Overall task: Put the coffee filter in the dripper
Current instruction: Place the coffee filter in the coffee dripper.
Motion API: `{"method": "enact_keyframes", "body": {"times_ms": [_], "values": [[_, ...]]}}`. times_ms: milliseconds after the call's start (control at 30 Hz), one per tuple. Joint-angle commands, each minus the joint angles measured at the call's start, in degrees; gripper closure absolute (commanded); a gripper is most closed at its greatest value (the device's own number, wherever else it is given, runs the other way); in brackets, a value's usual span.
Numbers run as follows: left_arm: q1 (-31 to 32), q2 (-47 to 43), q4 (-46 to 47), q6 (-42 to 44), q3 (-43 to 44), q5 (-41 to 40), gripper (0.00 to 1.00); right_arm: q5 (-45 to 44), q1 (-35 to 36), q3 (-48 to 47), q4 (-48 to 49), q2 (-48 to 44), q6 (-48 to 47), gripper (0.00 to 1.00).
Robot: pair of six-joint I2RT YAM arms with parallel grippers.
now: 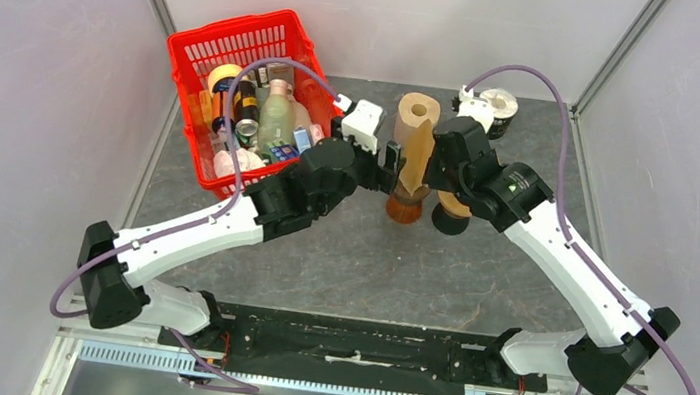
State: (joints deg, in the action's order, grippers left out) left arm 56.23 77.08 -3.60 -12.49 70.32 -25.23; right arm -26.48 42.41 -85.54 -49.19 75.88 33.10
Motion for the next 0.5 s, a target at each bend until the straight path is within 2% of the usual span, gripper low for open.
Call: {"method": "enact_keyframes", "body": {"times_ms": [0, 133, 233, 467], "values": [[-0.3, -4.2, 5.9, 1.1, -3.8, 1.0, 0.14, 6.3, -2.6, -0.7, -0.2, 1.4, 2.7, 1.00], [-1.4, -6.3, 7.2, 0.6, -6.7, 1.5, 0.13, 9.3, -5.6, -1.5, -0.5, 3.0, 3.0, 1.00], [-2.9, -6.7, 7.7, -0.5, -8.5, 1.6, 0.12, 15.1, -8.2, -2.1, -1.0, 4.3, 3.4, 1.00], [-6.8, -6.2, 9.4, -3.1, -10.7, 6.9, 0.11, 17.7, -11.2, -6.7, -6.0, 8.6, 2.2, 1.00]]}}
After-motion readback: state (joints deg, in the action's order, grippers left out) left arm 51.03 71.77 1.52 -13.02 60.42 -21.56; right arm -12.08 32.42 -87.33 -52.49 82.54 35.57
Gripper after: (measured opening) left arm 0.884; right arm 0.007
